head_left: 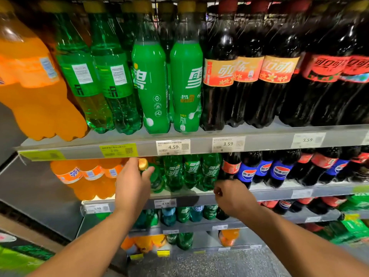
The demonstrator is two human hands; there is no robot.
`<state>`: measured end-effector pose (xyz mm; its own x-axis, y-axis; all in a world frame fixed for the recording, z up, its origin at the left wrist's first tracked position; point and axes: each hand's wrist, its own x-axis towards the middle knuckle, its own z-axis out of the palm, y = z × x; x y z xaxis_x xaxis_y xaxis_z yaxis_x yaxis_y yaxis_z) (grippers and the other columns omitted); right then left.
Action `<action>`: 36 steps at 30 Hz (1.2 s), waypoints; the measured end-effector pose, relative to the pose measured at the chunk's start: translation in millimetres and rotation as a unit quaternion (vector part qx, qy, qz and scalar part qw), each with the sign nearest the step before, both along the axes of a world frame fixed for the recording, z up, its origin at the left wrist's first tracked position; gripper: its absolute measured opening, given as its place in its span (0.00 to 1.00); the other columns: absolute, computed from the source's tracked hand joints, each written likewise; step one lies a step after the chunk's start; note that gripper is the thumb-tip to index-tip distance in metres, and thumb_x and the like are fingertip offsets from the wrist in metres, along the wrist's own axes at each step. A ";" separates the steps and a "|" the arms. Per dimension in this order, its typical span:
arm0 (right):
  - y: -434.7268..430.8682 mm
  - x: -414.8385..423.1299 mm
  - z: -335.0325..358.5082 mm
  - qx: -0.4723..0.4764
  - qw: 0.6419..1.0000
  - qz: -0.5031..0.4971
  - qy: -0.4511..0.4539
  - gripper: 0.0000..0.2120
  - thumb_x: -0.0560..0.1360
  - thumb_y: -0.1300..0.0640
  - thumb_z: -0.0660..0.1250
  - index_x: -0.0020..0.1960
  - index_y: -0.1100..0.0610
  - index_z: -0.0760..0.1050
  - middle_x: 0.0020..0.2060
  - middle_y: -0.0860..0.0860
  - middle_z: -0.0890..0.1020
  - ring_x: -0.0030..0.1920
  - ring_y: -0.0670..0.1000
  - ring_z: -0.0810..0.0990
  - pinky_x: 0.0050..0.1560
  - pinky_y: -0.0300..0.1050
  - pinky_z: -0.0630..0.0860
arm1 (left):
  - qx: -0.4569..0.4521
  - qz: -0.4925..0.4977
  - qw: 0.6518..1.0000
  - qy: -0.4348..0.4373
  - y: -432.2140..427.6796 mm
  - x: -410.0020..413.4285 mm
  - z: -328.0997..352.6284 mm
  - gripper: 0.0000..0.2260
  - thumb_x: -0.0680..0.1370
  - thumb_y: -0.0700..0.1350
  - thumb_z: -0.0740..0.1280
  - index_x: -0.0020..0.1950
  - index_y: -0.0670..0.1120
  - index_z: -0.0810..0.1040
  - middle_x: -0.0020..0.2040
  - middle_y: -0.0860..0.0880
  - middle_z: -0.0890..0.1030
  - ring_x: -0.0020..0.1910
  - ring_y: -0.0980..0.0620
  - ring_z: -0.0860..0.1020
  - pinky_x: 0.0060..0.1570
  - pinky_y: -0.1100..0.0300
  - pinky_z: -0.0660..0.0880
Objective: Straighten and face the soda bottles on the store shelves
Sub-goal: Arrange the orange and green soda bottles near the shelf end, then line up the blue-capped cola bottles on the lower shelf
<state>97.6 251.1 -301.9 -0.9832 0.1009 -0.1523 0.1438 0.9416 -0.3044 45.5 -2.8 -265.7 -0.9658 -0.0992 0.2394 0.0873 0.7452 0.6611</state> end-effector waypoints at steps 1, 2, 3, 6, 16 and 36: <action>2.1 1.7 -1.7 0.000 1.000 -0.004 0.002 0.07 0.75 0.58 0.63 0.48 0.55 0.80 0.45 0.55 0.84 0.45 0.57 0.81 0.42 0.45 0.76 | 0.001 0.008 1.000 -0.001 2.3 -3.0 -1.0 0.12 0.78 0.50 0.67 0.43 0.45 0.68 0.36 0.47 0.73 0.34 0.47 0.70 0.29 0.52 0.61; 4.1 3.4 -3.7 -0.002 1.000 -0.008 0.007 0.07 0.75 0.58 0.63 0.47 0.55 0.80 0.44 0.55 0.84 0.45 0.58 0.81 0.40 0.44 0.74 | 0.006 0.016 1.000 -0.004 4.8 -6.0 -1.9 0.12 0.79 0.51 0.66 0.44 0.45 0.69 0.36 0.47 0.74 0.35 0.47 0.71 0.30 0.53 0.62; 6.0 5.2 -6.1 -0.005 1.000 -0.012 0.012 0.06 0.75 0.58 0.63 0.47 0.55 0.79 0.44 0.56 0.84 0.44 0.59 0.81 0.39 0.44 0.73 | 0.015 0.025 1.000 -0.011 8.0 -8.5 -1.7 0.12 0.79 0.51 0.66 0.45 0.44 0.70 0.37 0.47 0.75 0.36 0.47 0.72 0.32 0.52 0.64; 8.3 10.6 -13.4 -0.014 1.000 -0.011 0.015 0.05 0.75 0.58 0.62 0.45 0.53 0.77 0.43 0.55 0.83 0.42 0.58 0.80 0.38 0.43 0.71 | 0.031 0.050 0.997 -0.043 18.1 -17.5 -0.9 0.13 0.79 0.52 0.65 0.44 0.43 0.71 0.38 0.45 0.76 0.36 0.45 0.73 0.32 0.53 0.66; 19.8 20.7 -26.5 -0.022 1.000 -0.020 0.009 0.05 0.75 0.57 0.64 0.46 0.53 0.79 0.43 0.54 0.84 0.43 0.56 0.80 0.42 0.49 0.79 | 0.006 0.097 0.986 -0.136 30.1 -57.2 -10.2 0.18 0.78 0.40 0.62 0.29 0.44 0.63 0.31 0.45 0.67 0.40 0.47 0.68 0.38 0.59 0.62; 41.7 70.9 -26.6 -0.024 0.999 -0.033 -0.002 0.09 0.78 0.55 0.60 0.49 0.52 0.79 0.43 0.50 0.83 0.42 0.52 0.78 0.47 0.43 0.77 | -0.043 0.001 0.999 0.027 8.6 -6.6 -43.6 0.13 0.76 0.45 0.70 0.58 0.43 0.76 0.51 0.45 0.78 0.45 0.45 0.78 0.46 0.51 0.75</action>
<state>168.4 292.9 -328.5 -0.9741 0.1574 -0.1626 0.2059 0.9147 -0.3478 38.8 5.8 -309.3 -0.9509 -0.0775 0.2996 0.1204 0.7992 0.5889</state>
